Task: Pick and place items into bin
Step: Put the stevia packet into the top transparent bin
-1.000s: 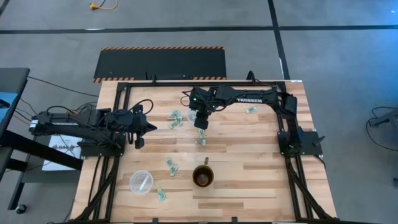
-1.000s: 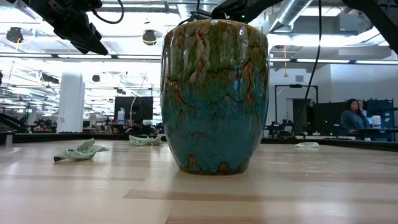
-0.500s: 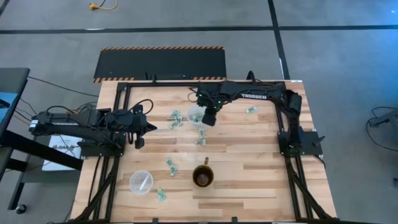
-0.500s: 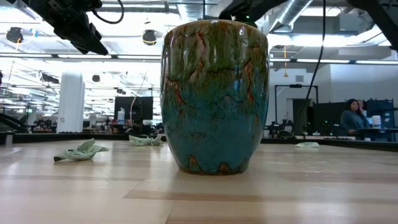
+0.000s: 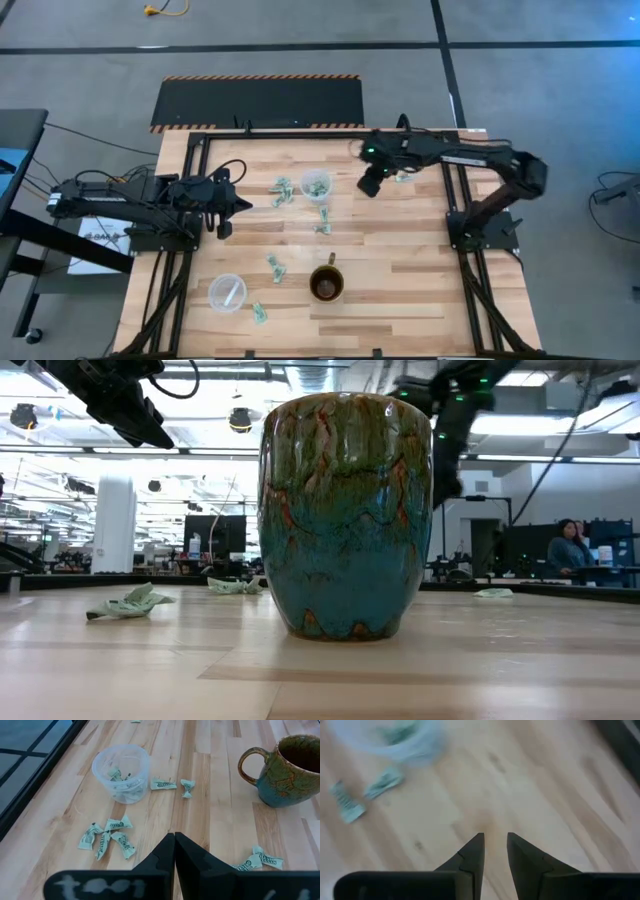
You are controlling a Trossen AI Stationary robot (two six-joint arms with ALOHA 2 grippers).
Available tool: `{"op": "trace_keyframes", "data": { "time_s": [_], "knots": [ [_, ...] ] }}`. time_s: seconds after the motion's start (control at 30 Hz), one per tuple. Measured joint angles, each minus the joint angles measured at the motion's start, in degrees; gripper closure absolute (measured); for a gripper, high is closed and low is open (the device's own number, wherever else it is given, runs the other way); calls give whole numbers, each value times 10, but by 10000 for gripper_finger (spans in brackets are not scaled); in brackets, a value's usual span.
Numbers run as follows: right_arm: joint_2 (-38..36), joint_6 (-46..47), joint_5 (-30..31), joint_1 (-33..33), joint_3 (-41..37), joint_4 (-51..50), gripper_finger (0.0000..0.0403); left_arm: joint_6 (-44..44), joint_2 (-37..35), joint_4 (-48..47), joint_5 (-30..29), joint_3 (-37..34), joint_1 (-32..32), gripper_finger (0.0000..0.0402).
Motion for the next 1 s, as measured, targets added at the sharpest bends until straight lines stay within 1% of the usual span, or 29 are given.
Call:
{"op": "trace_keyframes", "data": {
  "time_s": [0.07,0.2,0.4,0.5,0.73,1.0],
  "knots": [
    [-29,42,12,-14,-31,5,326,0,0,0,0,0,0,401],
    [-62,110,7,-39,-79,12,326,0,0,0,0,0,0,401],
    [-53,257,3,-90,-125,-4,326,0,0,0,0,0,0,401],
    [-33,291,5,-123,-141,-19,326,0,0,0,0,0,0,401],
    [8,295,0,-170,-156,-19,326,0,0,0,0,0,0,401],
    [4,259,1,-180,-156,-12,325,0,0,0,0,0,0,401]
  ]
}}
